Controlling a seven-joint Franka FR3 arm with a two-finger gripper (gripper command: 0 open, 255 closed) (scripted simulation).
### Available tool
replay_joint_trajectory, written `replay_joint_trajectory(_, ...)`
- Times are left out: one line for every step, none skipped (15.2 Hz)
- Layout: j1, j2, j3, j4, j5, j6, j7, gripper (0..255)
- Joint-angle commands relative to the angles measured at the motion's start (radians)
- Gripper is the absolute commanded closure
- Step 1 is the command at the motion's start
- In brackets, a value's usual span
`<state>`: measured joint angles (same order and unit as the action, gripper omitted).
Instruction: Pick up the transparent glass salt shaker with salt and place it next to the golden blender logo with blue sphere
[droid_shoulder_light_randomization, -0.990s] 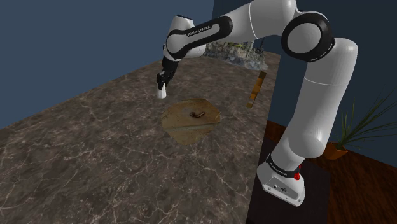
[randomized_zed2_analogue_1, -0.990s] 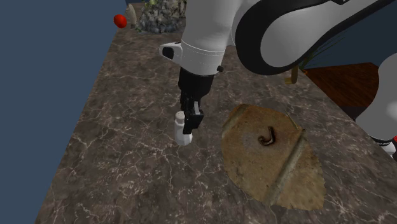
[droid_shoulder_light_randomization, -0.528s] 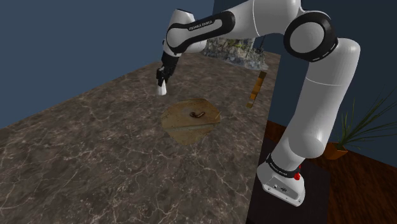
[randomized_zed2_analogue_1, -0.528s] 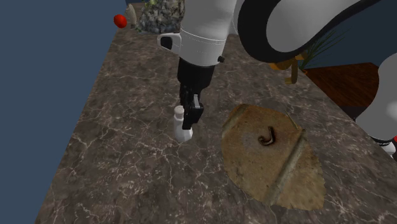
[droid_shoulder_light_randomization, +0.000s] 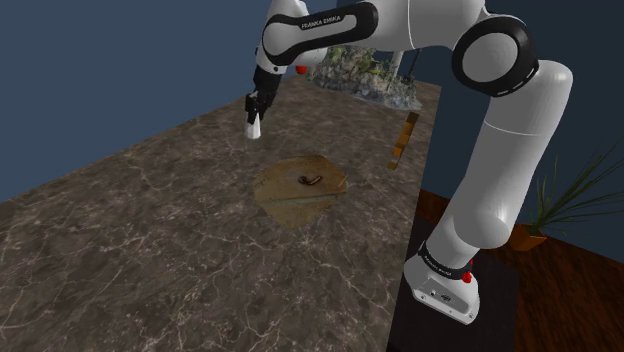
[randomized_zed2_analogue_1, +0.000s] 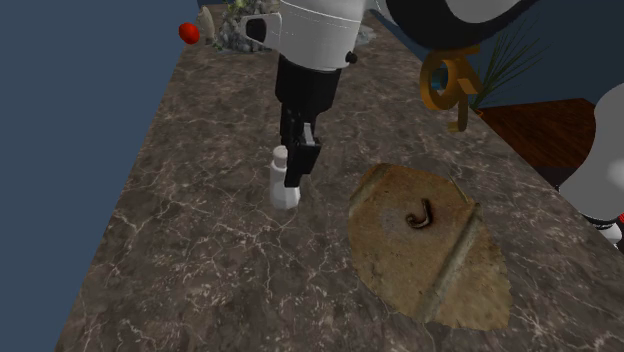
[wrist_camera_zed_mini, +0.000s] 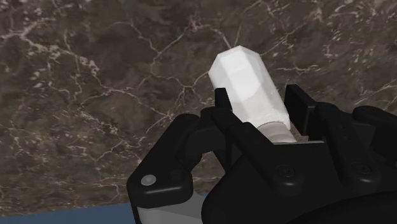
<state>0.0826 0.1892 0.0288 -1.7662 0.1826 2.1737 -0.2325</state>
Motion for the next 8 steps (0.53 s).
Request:
replay_joint_trajectory(-0.001,-0.007,-0.001,0.018,-0.002,-0.024,0.004,255)
replay_joint_trajectory(-0.001,-0.009,-0.001,0.028,-0.003,-0.037,0.006,255)
replay_joint_trajectory(-0.001,-0.011,-0.001,0.038,-0.005,-0.049,0.008,255)
replay_joint_trajectory(-0.001,-0.013,-0.002,0.049,-0.006,-0.062,0.011,255)
replay_joint_trajectory(-0.001,-0.015,-0.002,0.060,-0.007,-0.075,0.013,255)
replay_joint_trajectory(-0.001,-0.017,-0.002,0.071,-0.008,-0.087,0.015,255)
replay_joint_trajectory(-0.001,-0.018,-0.002,0.083,-0.009,-0.100,0.017,255)
replay_joint_trajectory(-0.001,-0.019,-0.002,0.095,-0.010,-0.113,0.019,255)
